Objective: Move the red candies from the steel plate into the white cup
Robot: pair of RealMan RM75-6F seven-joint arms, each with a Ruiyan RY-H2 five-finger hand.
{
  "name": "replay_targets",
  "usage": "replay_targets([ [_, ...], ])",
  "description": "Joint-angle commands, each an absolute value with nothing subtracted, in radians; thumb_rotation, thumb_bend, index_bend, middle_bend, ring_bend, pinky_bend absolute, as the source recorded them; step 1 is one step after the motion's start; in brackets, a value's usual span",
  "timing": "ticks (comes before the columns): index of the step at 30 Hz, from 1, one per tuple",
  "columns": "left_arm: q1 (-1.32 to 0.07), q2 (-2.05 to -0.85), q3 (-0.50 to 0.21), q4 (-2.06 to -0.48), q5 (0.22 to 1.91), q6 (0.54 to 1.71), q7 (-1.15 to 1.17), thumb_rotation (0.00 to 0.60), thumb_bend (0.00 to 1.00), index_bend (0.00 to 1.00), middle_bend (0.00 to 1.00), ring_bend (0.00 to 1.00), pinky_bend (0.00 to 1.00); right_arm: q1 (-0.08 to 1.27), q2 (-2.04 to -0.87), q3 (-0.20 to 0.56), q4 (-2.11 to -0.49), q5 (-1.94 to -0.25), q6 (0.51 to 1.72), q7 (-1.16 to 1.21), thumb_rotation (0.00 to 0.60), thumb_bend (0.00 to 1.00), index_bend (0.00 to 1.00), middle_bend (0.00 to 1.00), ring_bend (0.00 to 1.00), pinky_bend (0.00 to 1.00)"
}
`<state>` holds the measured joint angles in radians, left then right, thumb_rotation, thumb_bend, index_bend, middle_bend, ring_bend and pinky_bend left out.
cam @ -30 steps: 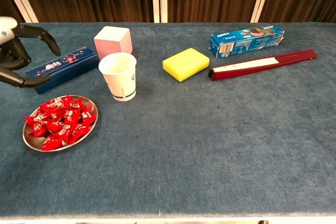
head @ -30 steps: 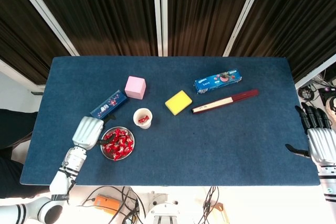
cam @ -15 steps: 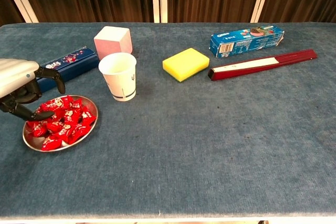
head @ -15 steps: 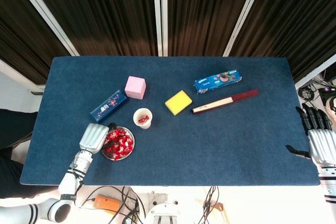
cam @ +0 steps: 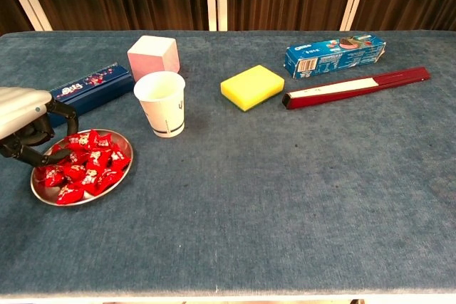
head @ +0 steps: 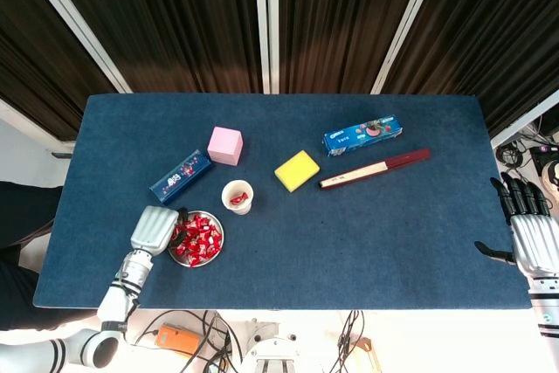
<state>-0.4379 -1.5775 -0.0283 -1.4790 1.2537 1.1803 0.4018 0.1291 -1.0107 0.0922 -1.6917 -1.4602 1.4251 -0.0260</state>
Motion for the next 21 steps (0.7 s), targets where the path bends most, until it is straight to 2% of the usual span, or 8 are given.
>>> replay_targets([
  [1,-0.44,-1.572,-0.031,-1.479,1.27,1.166,0.359,0.6,0.44,0.6,0.97,0.88,0.81,0.129,-1.011,0.093,-1.691,-1.459,1.426,-0.025,0.6,0.15,0.0,0.01,0.0,0.0],
  [5,-0.443,-1.547,-0.048,-1.506,1.298,1.172,0.294,0.598,0.46,0.61,0.98,0.88,0.81,0.127,-1.012,0.093,-1.688,-1.459,1.428,-0.02,0.6,0.15,0.0,0.01,0.0,0.0],
  [12,-0.494,-1.48,-0.144,-1.628,1.355,1.196,0.222,0.573,0.46,0.61,0.98,0.88,0.81,0.123,-1.014,0.091,-1.681,-1.462,1.434,-0.013,0.6,0.15,0.0,0.01,0.0,0.0],
  [18,-0.603,-1.502,-0.234,-1.651,1.286,1.093,0.281,0.56,0.46,0.61,0.98,0.88,0.81,0.117,-1.012,0.089,-1.674,-1.461,1.439,-0.003,0.6,0.15,0.0,0.01,0.0,0.0],
  [21,-0.65,-1.523,-0.254,-1.634,1.223,1.034,0.326,0.554,0.46,0.6,0.98,0.88,0.81,0.112,-1.008,0.09,-1.671,-1.456,1.444,0.002,0.6,0.15,0.0,0.01,0.0,0.0],
])
